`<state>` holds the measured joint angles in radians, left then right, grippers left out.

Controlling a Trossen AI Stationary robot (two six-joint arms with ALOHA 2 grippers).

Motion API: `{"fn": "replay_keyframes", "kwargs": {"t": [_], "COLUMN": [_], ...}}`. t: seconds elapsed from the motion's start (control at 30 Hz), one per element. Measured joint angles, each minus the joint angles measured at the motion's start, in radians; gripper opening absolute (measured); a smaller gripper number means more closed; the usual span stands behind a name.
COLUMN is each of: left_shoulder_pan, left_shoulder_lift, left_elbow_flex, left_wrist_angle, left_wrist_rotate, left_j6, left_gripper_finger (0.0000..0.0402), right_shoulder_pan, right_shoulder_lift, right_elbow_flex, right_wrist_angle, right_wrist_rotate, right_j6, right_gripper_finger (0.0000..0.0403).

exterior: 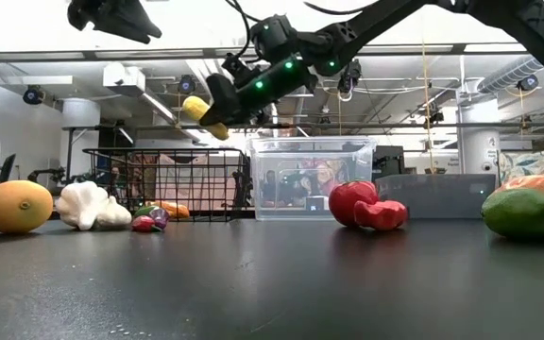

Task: Sort produce into baskets
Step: Put the yellow corn into the wire basket, then put the top red tomato into the transparent bin

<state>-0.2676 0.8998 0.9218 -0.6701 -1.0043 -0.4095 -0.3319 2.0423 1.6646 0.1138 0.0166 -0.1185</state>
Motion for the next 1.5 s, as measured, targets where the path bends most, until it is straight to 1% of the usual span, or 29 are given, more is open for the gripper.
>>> {"fn": "replay_keyframes", "kwargs": {"t": [0.2,0.57,0.8,0.93,1.03,1.17,1.23,1.33,1.5], "left_shoulder_pan": [0.000,0.000,0.000,0.000,0.000,0.000,0.000,0.000,0.000], "left_shoulder_lift": [0.017,0.041,0.042,0.048,0.060,0.096,0.122,0.168,0.235], "left_elbow_flex": [0.000,0.000,-0.001,-0.001,-0.001,-0.002,-0.002,-0.002,-0.002], "left_wrist_angle": [0.000,0.001,-0.002,-0.014,-0.027,-0.039,-0.041,-0.048,-0.032], "left_wrist_rotate": [0.000,0.000,0.003,0.072,0.161,0.294,0.338,0.361,0.360], "left_j6": [-0.002,-0.008,-0.019,-0.021,-0.025,-0.025,-0.023,-0.023,-0.010], "left_gripper_finger": [0.0194,0.0194,0.0194,0.0194,0.0194,0.0194,0.0194,0.0194,0.0194], "right_shoulder_pan": [0.007,0.015,0.016,0.024,0.036,0.059,0.073,0.095,0.120], "right_shoulder_lift": [0.002,0.002,-0.006,-0.061,-0.125,-0.229,-0.282,-0.355,-0.431], "right_elbow_flex": [0.000,0.000,0.000,0.000,0.000,0.000,0.000,0.000,0.000], "right_wrist_angle": [-0.003,-0.005,-0.009,-0.046,-0.144,-0.363,-0.474,-0.668,-0.951], "right_wrist_rotate": [0.002,0.010,0.010,0.010,0.009,0.008,0.007,0.006,0.009], "right_j6": [-0.031,-0.040,-0.040,-0.041,-0.041,-0.021,0.008,0.089,0.259], "right_gripper_finger": [0.0133,0.0180,0.0187,0.0187,0.0187,0.0186,0.0186,0.0190,0.0207]}}
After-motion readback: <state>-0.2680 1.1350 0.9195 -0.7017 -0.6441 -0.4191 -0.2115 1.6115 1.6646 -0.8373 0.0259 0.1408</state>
